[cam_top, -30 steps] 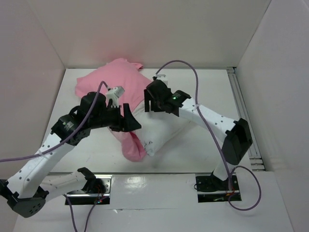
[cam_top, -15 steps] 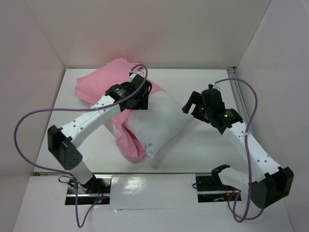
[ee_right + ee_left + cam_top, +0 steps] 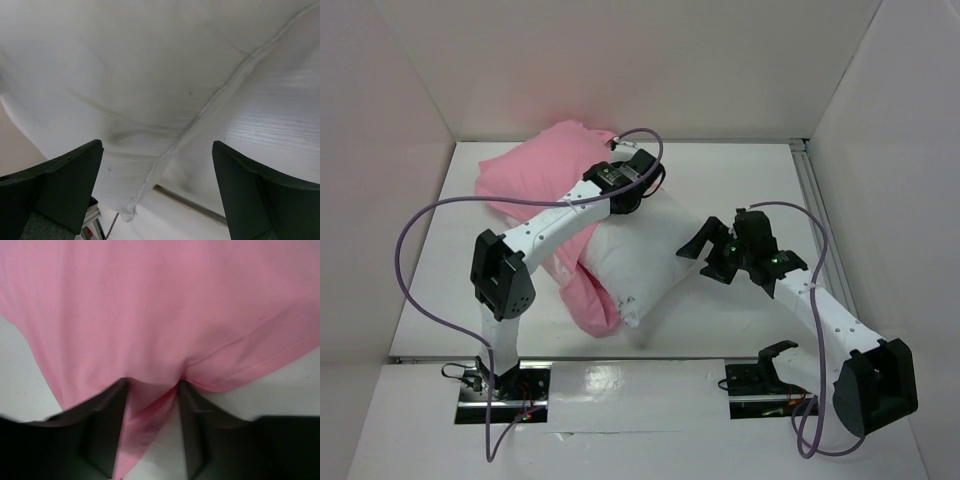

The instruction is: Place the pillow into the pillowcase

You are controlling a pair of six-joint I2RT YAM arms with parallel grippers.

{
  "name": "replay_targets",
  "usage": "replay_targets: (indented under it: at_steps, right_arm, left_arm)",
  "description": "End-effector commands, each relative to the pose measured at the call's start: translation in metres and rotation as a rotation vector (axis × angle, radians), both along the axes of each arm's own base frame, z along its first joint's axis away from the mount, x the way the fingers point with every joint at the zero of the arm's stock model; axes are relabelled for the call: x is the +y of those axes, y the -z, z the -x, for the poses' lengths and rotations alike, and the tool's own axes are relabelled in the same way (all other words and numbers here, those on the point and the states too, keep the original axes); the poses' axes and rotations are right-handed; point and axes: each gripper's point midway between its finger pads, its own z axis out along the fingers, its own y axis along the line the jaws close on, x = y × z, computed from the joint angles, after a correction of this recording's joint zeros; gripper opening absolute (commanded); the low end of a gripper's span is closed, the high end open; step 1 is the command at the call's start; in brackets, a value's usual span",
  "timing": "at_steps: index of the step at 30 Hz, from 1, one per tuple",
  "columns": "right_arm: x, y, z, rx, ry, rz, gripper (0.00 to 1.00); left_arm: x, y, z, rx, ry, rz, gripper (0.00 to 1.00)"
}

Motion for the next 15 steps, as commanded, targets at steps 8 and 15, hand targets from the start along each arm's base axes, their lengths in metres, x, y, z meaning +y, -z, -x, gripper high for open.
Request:
replay_targets:
  at_steps: [8, 15]
  right_arm:
    - [0.030, -0.003, -0.014, -0.051, -0.058, -0.113, 0.97]
    - [0.042, -0.005, -0.015, -0.091, -0.084, -0.093, 0.84]
  left_arm:
    - [0.010, -0.053, 0.002, -0.080, 0.005, 0.005, 0.04]
    - [-0.001, -0.066, 0.012, -0.064, 0.067, 0.103, 0.00]
